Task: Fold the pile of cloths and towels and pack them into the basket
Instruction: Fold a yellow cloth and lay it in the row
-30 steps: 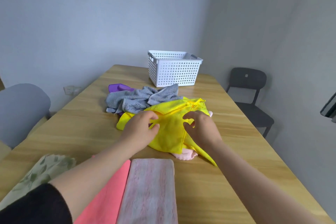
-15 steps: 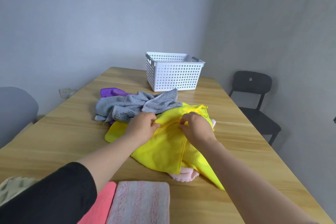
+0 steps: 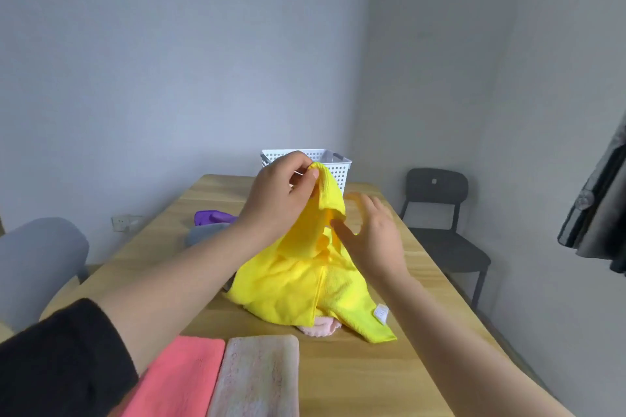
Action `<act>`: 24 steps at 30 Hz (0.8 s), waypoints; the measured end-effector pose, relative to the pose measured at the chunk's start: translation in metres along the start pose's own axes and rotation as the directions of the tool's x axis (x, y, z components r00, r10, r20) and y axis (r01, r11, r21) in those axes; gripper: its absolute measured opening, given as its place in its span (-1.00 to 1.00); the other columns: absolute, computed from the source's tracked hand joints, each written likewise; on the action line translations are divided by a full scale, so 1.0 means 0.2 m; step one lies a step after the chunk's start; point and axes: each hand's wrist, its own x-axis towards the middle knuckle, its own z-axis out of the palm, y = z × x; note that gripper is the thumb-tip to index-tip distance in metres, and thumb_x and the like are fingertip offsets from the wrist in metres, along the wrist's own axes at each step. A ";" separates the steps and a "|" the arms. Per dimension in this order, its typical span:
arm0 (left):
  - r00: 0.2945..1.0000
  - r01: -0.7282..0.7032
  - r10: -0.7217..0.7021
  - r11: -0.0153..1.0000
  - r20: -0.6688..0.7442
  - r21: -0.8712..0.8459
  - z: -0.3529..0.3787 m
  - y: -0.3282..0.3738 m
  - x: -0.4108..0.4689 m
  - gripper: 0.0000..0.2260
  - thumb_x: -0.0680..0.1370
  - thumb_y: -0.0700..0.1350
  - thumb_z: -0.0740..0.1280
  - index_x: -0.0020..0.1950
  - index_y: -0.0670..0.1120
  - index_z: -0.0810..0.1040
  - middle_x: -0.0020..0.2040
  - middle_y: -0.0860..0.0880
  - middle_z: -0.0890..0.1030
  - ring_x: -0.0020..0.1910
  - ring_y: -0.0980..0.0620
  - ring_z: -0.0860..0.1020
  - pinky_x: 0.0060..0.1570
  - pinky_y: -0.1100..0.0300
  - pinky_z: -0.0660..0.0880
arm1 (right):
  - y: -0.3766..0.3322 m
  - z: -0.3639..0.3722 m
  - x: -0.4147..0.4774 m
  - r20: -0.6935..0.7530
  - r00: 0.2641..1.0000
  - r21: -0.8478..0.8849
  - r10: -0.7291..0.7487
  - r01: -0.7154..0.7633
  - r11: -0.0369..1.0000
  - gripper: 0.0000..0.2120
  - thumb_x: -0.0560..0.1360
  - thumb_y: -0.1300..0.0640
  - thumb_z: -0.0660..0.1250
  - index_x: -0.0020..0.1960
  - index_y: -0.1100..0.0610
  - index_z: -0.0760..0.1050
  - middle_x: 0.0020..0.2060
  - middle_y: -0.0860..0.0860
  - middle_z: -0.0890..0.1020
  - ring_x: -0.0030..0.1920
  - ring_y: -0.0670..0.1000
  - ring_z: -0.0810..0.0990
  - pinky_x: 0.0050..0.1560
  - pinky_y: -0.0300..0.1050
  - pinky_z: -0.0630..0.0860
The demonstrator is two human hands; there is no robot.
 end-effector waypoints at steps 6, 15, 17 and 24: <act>0.999 -0.018 0.016 0.996 -0.028 -0.089 -0.20 0.37 -0.11 -0.82 0.54 -0.06 0.28 -0.23 -0.09 0.51 -0.35 -0.04 0.57 -0.29 -0.07 0.57 -0.21 0.00 0.52 | -0.18 -0.47 -0.11 -0.113 0.993 0.209 0.044 -0.019 0.978 -0.82 0.57 0.19 0.18 -0.20 0.12 0.44 -0.39 -0.01 0.49 -0.33 -0.06 0.46 -0.34 -0.08 0.36; 0.996 -0.087 0.080 0.971 -0.041 -0.221 -0.40 0.91 -0.25 -0.81 0.54 -0.07 0.29 -0.19 -0.15 0.53 -0.34 -0.20 0.55 -0.31 -0.21 0.51 -0.22 -0.10 0.52 | -0.54 -1.05 -0.27 -0.212 0.967 0.412 0.144 -0.045 0.910 -0.72 0.62 0.12 0.11 -0.19 0.24 0.42 -0.32 0.07 0.48 -0.29 -0.08 0.40 -0.27 -0.14 0.36; 0.995 -0.092 0.084 0.966 -0.044 -0.242 -0.44 0.99 -0.29 -0.80 0.55 -0.06 0.29 -0.19 -0.16 0.53 -0.34 -0.22 0.53 -0.38 -0.15 0.44 -0.28 -0.03 0.46 | -0.60 -1.15 -0.31 -0.156 0.983 0.377 0.096 -0.031 0.926 -0.74 0.62 0.07 0.14 -0.17 0.18 0.44 -0.32 0.00 0.49 -0.29 -0.07 0.42 -0.26 -0.15 0.37; 0.999 -0.029 0.036 0.964 0.020 -0.263 -0.50 1.08 -0.41 -0.81 0.55 -0.11 0.34 -0.19 -0.20 0.57 -0.35 -0.27 0.51 -0.40 0.05 0.34 -0.33 0.19 0.29 | -0.64 -1.33 -0.45 -0.105 0.984 0.428 0.141 -0.084 0.900 -0.51 0.59 -0.03 0.23 -0.26 0.40 0.34 -0.42 0.09 0.26 -0.40 0.01 0.24 -0.39 -0.12 0.17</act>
